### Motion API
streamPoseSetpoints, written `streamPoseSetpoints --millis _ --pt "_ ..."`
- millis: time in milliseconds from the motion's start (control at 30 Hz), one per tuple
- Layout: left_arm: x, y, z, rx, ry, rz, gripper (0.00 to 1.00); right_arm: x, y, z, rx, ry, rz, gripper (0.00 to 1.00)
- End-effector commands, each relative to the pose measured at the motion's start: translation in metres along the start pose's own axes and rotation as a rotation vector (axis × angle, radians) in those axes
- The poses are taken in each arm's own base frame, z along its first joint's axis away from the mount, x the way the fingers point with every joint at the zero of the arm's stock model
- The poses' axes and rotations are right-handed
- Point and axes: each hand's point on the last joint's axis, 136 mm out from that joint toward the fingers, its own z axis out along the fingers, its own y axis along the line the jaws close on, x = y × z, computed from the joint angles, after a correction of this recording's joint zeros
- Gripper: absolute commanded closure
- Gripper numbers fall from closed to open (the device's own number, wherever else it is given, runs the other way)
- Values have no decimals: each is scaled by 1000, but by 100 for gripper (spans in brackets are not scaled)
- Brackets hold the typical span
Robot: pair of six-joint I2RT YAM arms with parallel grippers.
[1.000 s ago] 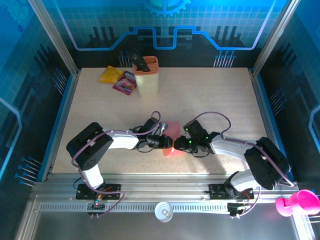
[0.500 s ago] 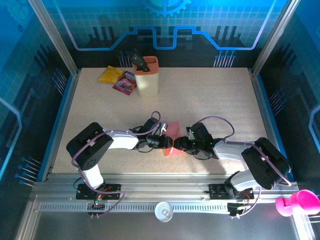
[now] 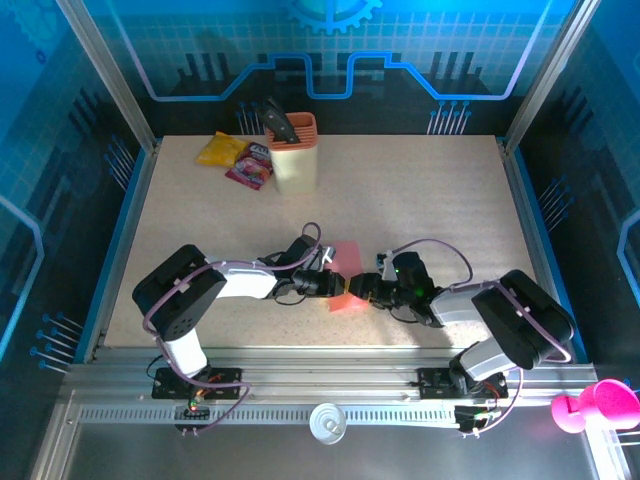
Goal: Fold a paper plane with a square sheet of paper (pick it up from the middle)
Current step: Fold the triangle a second time at the center of the table.
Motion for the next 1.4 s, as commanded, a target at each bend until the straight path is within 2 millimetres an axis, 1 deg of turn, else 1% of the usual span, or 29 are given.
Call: streamPoseSetpoints --millis 0,200,500,800,967,1000,1067,1200,1367 --pt "19 26 2 -89 45 -16 67 -8 14 0 -70 -31 -28 50" --pt "19 25 1 -91 48 -7 67 -8 12 0 -55 -13 -32 51" --pt "19 23 -1 -90 54 15 67 -25 11 -1 -11 2 -45 54" --pt "19 21 -1 -74 51 38 67 -39 0 11 -7 30 -9 56" --pt "17 18 -5 -69 45 68 67 -50 -1 16 -26 28 17 60" --pt "17 17 -6 -67 43 76 67 -51 0 18 -30 33 19 61" --pt "15 15 -8 -66 34 95 65 -52 0 19 -30 37 24 67" --pt "4 5 -19 -52 -19 143 56 -52 -2 20 -20 41 47 84" --pt "-7 -9 -35 -33 -78 188 48 -48 -6 19 -5 43 77 99"
